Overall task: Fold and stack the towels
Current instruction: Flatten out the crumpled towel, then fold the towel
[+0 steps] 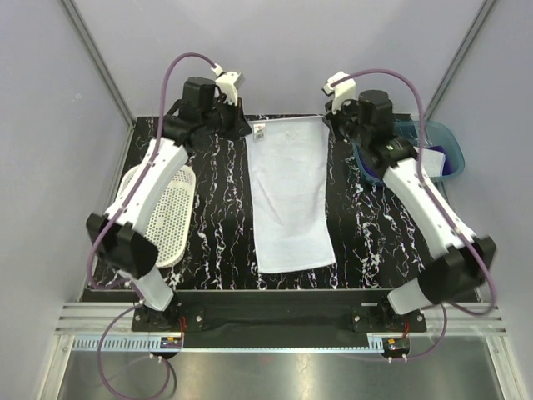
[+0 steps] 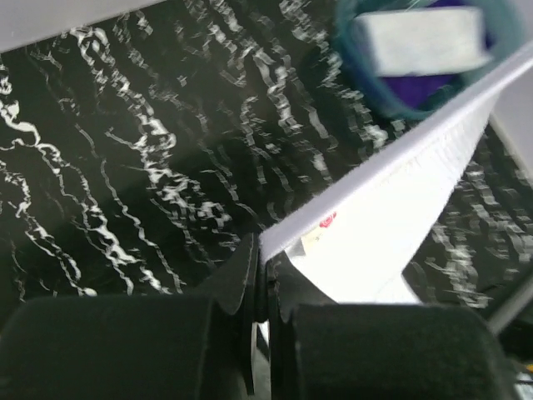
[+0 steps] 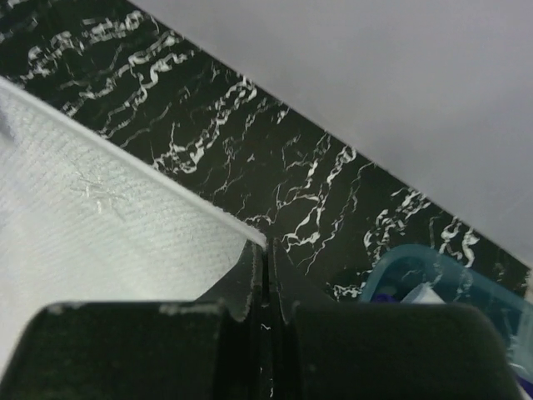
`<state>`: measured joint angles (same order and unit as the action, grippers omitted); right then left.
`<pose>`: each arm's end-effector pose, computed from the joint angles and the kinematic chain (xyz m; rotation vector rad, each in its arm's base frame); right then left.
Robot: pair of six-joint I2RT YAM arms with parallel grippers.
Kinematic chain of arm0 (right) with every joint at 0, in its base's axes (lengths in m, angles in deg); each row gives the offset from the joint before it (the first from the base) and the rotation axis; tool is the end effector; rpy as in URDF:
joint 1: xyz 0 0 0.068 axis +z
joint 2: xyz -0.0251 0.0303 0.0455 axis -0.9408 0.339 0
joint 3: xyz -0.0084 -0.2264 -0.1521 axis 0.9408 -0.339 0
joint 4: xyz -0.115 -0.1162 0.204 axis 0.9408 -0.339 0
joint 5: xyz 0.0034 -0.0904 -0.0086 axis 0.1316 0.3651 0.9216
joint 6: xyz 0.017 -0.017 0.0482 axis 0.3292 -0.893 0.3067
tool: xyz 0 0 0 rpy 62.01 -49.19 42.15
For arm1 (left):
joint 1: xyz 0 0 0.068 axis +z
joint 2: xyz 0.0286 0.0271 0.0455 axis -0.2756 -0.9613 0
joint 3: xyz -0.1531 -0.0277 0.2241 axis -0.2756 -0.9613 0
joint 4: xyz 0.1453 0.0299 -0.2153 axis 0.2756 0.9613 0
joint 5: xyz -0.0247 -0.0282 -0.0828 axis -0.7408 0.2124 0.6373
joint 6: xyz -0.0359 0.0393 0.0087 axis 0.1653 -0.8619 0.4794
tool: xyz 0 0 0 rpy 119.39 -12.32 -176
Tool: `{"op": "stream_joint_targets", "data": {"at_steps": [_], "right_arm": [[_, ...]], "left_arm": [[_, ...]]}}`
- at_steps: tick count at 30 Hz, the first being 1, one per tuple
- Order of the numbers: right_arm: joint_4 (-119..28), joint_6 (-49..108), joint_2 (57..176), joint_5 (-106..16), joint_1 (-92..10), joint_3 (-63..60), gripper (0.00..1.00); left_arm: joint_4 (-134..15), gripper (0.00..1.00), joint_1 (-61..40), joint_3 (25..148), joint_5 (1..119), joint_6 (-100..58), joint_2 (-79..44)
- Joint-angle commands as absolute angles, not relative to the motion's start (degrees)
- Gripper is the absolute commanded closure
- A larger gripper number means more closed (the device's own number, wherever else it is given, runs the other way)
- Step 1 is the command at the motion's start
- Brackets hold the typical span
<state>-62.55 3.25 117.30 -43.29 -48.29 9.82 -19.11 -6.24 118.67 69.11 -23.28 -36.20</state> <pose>0.3045 0.1261 0.4309 -0.7004 1.6535 0.1150 0.3344 -0.1484 0.4281 0.4300 2.0549 -0.6515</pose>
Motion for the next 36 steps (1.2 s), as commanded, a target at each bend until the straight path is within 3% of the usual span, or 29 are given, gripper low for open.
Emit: {"op": "stream_joint_targets", "data": {"at_steps": [1, 10, 14, 19, 29, 36], "right_arm": [[-56.77, 3.97, 124.96, -50.23, -53.47, 15.33, 1.0], [-58.88, 4.23, 155.3, -53.76, -55.77, 37.22, 1.0], [-61.5, 2.04, 163.64, -53.51, -55.86, 43.83, 1.0], [-57.39, -2.09, 163.05, -49.91, -55.86, 37.54, 1.0], [-59.49, -6.05, 155.07, -46.39, -55.94, 29.0, 1.0], [-58.79, -3.86, 147.68, -46.47, -55.94, 16.01, 1.0]], "left_arm": [[-28.4, 0.99, -3.09, 119.79, 69.1, -28.79, -41.19], [-24.92, 1.0, 5.0, 145.78, 82.46, -26.34, -70.62], [-29.01, 1.0, 7.38, 141.79, 84.92, -25.46, -72.06], [-32.37, 1.0, 7.56, 136.07, 84.93, -27.39, -70.74], [-25.34, 1.0, 5.54, 129.22, 80.55, -34.5, -64.43], [-25.68, 1.0, 1.59, 112.17, 71.13, -36.97, -53.09]]}}
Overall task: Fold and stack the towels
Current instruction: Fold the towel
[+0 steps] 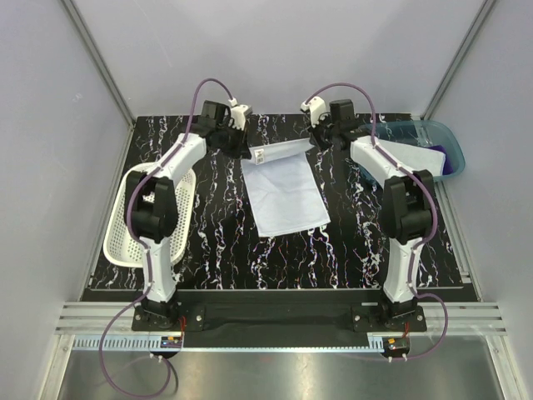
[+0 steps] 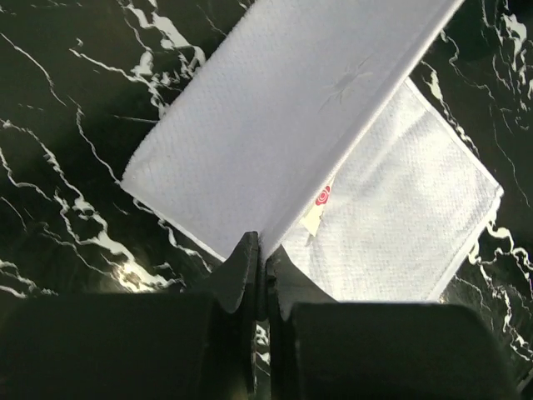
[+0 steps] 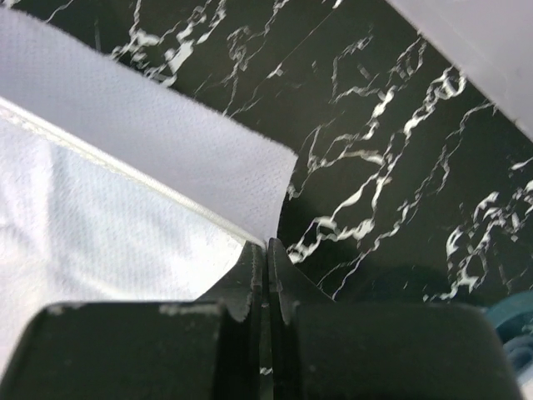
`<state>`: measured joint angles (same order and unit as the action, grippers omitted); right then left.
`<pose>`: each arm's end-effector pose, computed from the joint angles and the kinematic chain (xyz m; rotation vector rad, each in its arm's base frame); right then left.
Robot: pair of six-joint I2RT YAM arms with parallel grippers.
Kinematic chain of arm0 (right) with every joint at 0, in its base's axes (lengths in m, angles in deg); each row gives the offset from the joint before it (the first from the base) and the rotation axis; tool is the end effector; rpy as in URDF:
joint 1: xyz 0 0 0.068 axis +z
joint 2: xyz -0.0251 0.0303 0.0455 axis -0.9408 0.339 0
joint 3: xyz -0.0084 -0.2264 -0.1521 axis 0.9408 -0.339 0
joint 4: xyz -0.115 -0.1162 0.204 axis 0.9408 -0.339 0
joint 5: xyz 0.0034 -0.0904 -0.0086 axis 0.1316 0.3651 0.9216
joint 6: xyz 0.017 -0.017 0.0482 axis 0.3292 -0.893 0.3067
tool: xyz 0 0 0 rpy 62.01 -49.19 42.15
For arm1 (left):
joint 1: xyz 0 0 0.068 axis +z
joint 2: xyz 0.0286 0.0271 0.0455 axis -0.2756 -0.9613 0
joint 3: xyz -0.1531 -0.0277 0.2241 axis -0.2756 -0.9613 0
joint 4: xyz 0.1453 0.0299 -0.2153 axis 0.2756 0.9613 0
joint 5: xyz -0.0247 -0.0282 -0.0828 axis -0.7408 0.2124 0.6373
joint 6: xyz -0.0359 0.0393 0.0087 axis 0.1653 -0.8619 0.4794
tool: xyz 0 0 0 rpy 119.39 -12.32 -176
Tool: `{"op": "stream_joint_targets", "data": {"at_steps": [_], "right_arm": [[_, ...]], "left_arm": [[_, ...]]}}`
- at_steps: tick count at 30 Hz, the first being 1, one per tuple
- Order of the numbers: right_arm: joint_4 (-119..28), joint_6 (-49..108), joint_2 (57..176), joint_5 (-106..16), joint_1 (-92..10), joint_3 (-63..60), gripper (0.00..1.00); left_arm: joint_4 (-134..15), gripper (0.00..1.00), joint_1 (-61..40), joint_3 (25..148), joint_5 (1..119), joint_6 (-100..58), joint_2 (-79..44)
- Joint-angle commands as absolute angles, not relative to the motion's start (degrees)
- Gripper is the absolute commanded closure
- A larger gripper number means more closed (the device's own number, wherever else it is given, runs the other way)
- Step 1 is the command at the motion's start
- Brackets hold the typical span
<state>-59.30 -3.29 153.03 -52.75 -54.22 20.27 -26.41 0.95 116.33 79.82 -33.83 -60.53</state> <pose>0.4616 0.1416 0.2554 -0.9131 1.9597 0.1826 0.4492 -0.1383 0.2554 0.5686 2.3138 -0.7037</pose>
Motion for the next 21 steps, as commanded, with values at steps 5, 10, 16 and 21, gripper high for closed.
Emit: {"op": "stream_joint_targets", "data": {"at_steps": [5, 10, 16, 21], "right_arm": [[-59.05, -0.7, 141.62, -46.21, -55.86, 7.56, 1.0], [-58.35, 1.42, 134.85, -46.64, -55.77, -1.32, 1.0], [-59.06, 3.26, 130.71, -45.24, -55.07, -8.36, 1.0], [-60.81, 6.6, 130.27, -43.66, -54.36, -10.12, 1.0]], "left_arm": [[-29.2, 1.0, 0.26, 98.3, 70.24, -36.1, -43.17], [-31.14, 0.96, -0.52, 90.46, 73.94, -34.34, -37.97], [-30.26, 0.98, -5.79, 85.0, 71.48, -32.66, -34.98], [-30.52, 1.0, -8.08, 80.7, 68.59, -28.36, -32.25]]}}
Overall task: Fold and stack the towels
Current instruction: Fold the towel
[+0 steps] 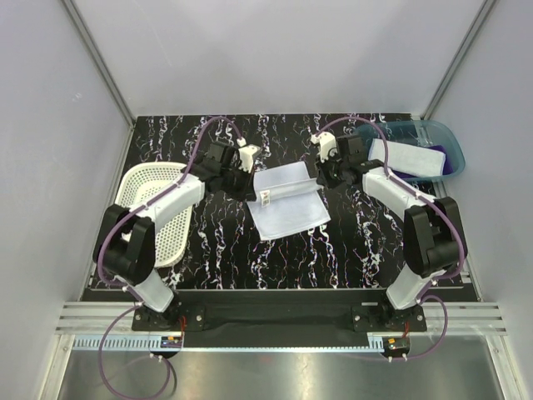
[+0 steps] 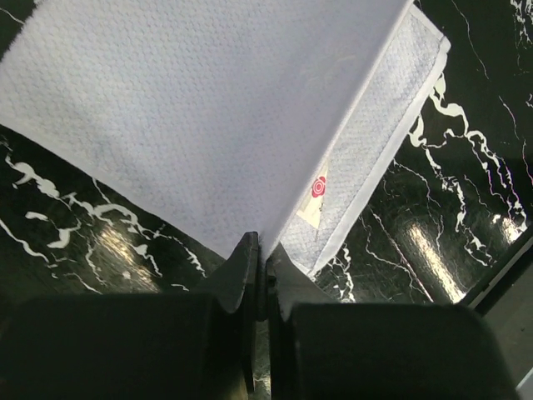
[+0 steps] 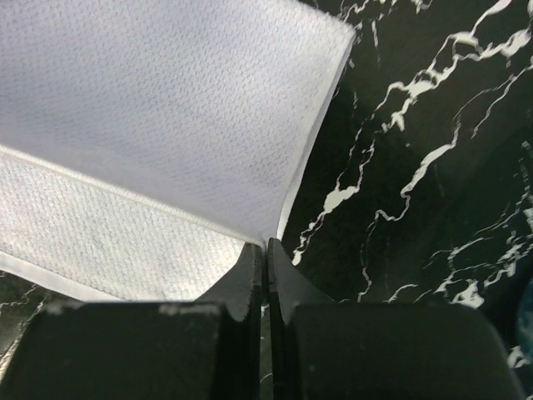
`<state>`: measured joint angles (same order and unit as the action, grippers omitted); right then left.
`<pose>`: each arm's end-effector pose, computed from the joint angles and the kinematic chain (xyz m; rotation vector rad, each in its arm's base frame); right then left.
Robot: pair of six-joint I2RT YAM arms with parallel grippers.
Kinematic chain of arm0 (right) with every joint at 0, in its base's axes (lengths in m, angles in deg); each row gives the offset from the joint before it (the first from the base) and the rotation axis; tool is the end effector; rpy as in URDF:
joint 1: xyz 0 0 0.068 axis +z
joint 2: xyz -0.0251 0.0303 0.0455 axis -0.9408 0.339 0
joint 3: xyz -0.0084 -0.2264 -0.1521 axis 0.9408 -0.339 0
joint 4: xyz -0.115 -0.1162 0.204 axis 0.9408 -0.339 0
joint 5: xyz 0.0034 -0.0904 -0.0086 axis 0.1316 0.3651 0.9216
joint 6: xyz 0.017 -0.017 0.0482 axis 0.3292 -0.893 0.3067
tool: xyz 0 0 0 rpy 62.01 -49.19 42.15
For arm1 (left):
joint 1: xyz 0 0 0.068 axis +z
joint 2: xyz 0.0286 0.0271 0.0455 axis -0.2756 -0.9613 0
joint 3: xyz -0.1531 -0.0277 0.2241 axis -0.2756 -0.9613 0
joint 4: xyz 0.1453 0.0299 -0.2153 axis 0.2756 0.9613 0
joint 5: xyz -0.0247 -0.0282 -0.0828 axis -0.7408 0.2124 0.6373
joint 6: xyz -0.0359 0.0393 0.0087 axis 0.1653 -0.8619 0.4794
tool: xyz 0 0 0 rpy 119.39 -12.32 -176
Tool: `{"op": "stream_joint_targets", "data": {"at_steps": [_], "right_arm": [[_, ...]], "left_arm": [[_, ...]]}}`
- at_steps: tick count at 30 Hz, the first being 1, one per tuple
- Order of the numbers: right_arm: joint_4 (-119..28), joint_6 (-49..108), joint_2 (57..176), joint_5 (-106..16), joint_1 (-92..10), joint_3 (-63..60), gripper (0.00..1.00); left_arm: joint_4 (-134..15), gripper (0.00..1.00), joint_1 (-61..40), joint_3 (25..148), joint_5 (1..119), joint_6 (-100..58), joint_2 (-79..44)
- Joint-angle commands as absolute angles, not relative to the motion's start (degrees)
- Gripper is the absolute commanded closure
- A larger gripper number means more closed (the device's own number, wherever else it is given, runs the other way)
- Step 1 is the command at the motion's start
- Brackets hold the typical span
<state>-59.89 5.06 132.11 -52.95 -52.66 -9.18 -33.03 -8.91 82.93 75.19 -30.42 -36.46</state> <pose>0.3530 0.1213 0.2339 -0.8296 2.1726 0.3070 0.3168 -0.1629 0.2419 0.6722 2.3809 -0.7114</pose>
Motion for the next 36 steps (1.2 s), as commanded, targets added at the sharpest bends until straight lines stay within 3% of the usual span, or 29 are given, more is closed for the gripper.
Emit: {"op": "stream_joint_targets", "data": {"at_steps": [1, 5, 6, 8, 10, 12, 15, 20, 30, 36], "right_arm": [[-61.07, 7.56, 129.92, -43.57, -54.1, -10.73, 1.0], [-62.92, 9.24, 128.77, -40.67, -52.34, -13.02, 0.96], [-63.36, 9.68, 128.34, -40.06, -51.73, -13.63, 0.94], [-65.72, 10.64, 127.63, -40.05, -51.46, -13.73, 0.87], [-68.79, 10.74, 126.76, -40.41, -51.28, -13.46, 0.73], [-71.0, 10.47, 125.88, -39.97, -51.29, -12.85, 0.59], [-76.44, 10.38, 125.43, -41.63, -51.29, -10.31, 0.5], [-81.04, 12.22, 128.94, -45.24, -51.29, -6.52, 0.48], [-79.18, 26.29, 143.61, -43.84, -51.28, 2.18, 0.5], [-78.83, 30.77, 144.77, -44.09, -51.9, 0.08, 0.5]], "left_arm": [[-30.61, 0.99, -8.35, 79.73, 67.45, -27.92, -31.2], [-31.39, 0.92, -10.45, 77.62, 68.22, -25.9, -29.61], [-31.75, 0.84, -10.72, 76.83, 69.01, -25.38, -29.35], [-31.23, 0.78, -11.16, 74.81, 71.38, -23.79, -28.73], [-30.26, 0.65, -11.68, 73.93, 71.57, -22.22, -27.95], [-29.38, 0.62, -11.86, 72.61, 72.97, -21.24, -26.02], [-28.06, 0.59, -11.78, 72.34, 70.7, -19.57, -24.16], [-26.73, 0.58, -11.25, 76.2, 61.55, -16.67, -28.81], [-33.77, 0.6, -8.97, 82.96, 61.9, -11.84, -43.49], [-32.11, 0.67, -6.15, 92.02, 63.04, -11.92, -51.14]]}}
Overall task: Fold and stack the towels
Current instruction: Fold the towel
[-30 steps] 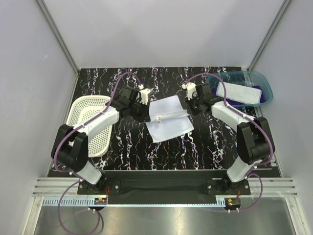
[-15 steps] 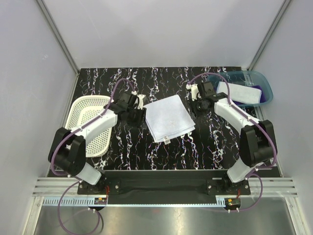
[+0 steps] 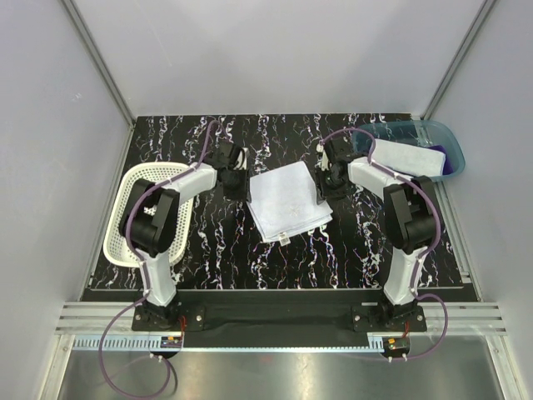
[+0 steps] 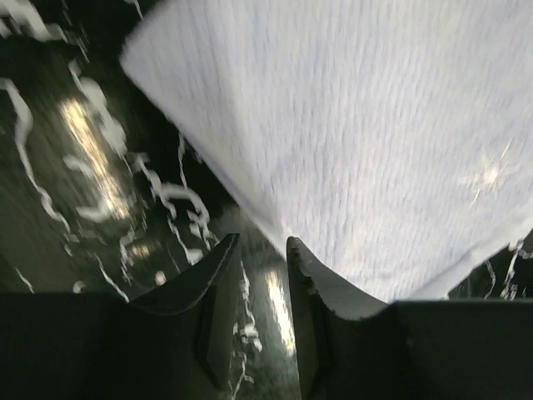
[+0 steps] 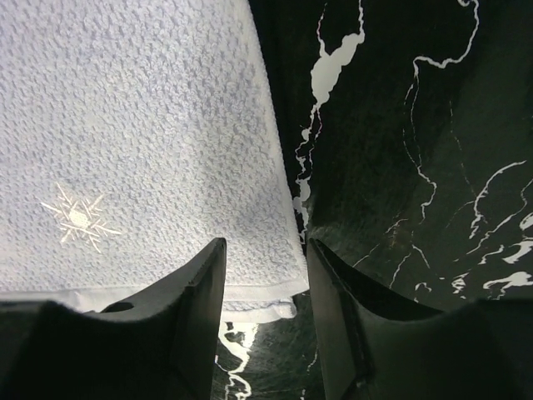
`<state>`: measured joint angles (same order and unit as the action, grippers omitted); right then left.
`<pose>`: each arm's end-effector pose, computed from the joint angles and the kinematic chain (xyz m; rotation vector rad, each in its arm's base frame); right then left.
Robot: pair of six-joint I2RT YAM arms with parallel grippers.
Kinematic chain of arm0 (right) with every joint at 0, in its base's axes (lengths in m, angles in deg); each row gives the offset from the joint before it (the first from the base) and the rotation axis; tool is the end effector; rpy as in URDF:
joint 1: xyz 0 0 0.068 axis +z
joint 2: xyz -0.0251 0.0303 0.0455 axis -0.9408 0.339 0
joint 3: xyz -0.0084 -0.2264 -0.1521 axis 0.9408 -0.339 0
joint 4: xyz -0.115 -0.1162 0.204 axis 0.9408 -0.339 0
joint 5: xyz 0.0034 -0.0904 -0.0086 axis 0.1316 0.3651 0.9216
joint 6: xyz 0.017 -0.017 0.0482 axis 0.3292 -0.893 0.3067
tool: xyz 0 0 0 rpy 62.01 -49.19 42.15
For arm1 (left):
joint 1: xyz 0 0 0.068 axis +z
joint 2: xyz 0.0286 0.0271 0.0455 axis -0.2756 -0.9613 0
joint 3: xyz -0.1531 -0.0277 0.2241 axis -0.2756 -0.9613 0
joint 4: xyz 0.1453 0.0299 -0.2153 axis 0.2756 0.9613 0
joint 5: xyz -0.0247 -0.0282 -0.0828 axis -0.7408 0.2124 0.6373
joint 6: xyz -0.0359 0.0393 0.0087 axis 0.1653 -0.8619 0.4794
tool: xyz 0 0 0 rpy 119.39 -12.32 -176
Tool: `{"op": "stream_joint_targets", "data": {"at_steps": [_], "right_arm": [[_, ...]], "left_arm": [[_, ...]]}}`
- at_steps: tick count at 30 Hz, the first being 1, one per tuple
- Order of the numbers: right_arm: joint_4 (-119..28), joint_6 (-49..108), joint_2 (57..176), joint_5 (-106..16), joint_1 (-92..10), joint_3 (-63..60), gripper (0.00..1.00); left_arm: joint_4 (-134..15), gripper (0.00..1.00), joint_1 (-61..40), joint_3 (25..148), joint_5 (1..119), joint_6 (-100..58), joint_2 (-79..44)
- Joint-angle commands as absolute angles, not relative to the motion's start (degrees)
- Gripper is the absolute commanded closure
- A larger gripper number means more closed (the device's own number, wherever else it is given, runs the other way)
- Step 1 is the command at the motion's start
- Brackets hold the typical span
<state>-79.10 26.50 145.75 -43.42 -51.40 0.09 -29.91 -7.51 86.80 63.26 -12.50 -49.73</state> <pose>0.3700 0.1296 0.1748 -0.3915 2.7394 0.2405 0.3506 -0.1605 0.1756 0.1519 2.7247 -0.5066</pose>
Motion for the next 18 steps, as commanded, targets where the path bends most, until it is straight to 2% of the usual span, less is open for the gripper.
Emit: {"op": "stream_joint_targets", "data": {"at_steps": [1, 7, 11, 15, 18], "right_arm": [[-78.57, 32.08, 143.9, -45.14, -51.81, -1.06, 0.49], [-72.52, 40.68, 137.83, -49.36, -51.73, -11.96, 0.5], [-70.22, 45.27, 133.35, -50.42, -51.37, -17.76, 0.52], [-69.25, 47.91, 128.08, -51.83, -51.37, -20.31, 0.5], [-69.51, 47.57, 127.37, -52.01, -51.46, -20.5, 0.48]], "left_arm": [[-31.84, 0.69, -5.72, 93.07, 63.65, -12.1, -52.19], [-28.16, 0.72, -3.34, 102.47, 66.91, -14.37, -60.02], [-24.99, 0.71, -3.08, 106.26, 62.97, -16.58, -60.11], [-19.63, 0.66, -3.16, 107.94, 52.86, -17.46, -56.61], [-21.72, 0.65, -4.13, 101.01, 53.72, -16.76, -47.83]]}}
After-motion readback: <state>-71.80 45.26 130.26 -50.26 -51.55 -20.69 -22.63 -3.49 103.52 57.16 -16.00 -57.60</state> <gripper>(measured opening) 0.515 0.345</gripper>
